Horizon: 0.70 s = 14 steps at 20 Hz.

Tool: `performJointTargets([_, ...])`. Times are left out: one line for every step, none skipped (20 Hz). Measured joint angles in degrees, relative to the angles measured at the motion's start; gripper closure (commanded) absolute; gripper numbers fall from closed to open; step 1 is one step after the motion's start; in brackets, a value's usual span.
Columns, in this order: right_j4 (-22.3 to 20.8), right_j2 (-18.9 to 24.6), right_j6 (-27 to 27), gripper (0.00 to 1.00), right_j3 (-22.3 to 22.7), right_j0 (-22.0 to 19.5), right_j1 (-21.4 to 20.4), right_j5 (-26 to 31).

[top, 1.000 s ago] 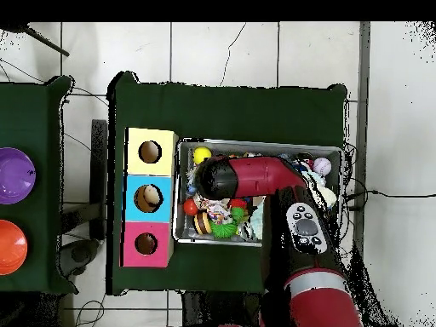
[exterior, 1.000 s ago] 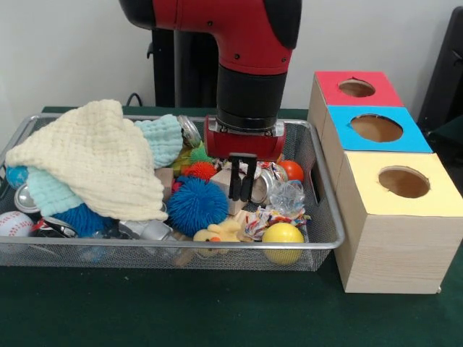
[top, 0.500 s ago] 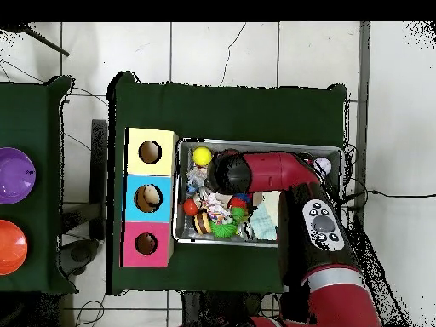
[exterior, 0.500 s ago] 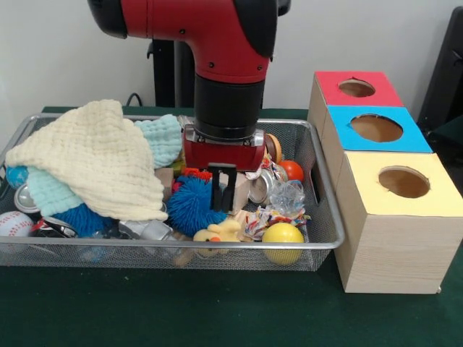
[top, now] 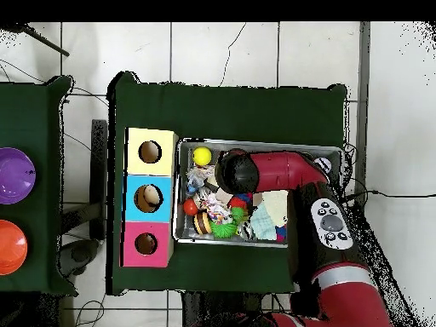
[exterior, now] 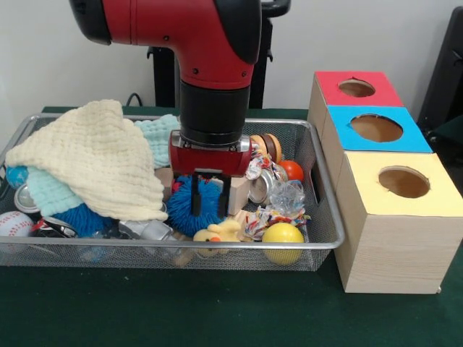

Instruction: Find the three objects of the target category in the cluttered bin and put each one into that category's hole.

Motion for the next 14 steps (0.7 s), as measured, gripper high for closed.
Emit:
performJointTargets([0.0, 0.2, 0.0, 0.00, 0.0, -0.1, 0.1, 0.0])
performJointTargets([-0.1, 0.2, 0.0, 0.00, 0.0, -0.2, 0.1, 0.0])
performJointTargets([-0.1, 0.3, 0.0, 0.00, 0.0, -0.2, 0.2, 0.0])
performJointTargets([-0.1, 0.3, 0.0, 0.00, 0.0, -0.2, 0.2, 0.0])
performJointTargets([-0.1, 0.3, 0.0, 0.00, 0.0, -0.2, 0.3, 0.0])
performJointTargets([-0.1, 0.3, 0.0, 0.00, 0.0, -0.2, 0.3, 0.0])
performJointTargets([-0.1, 0.3, 0.0, 0.00, 0.0, -0.2, 0.3, 0.0])
performJointTargets([-0.1, 0.4, 0.0, 0.00, 0.0, -0.2, 0.3, 0.0])
performJointTargets([-0.1, 0.5, 0.0, 0.00, 0.0, -0.3, 0.4, 0.0])
performJointTargets([-0.1, 0.7, 0.0, 0.00, 0.0, -0.4, 0.5, 0.0])
performJointTargets([-0.1, 0.8, 0.0, 0.00, 0.0, -0.5, 0.6, 0.0])
performJointTargets([-0.1, 0.9, 0.0, 0.00, 0.0, -0.7, 0.7, 0.0])
performJointTargets([-0.1, 1.0, 0.0, 0.00, 0.0, -0.8, 0.7, 0.0])
performJointTargets([-0.1, 1.1, 0.0, 0.00, 0.0, -0.9, 0.8, 0.0])
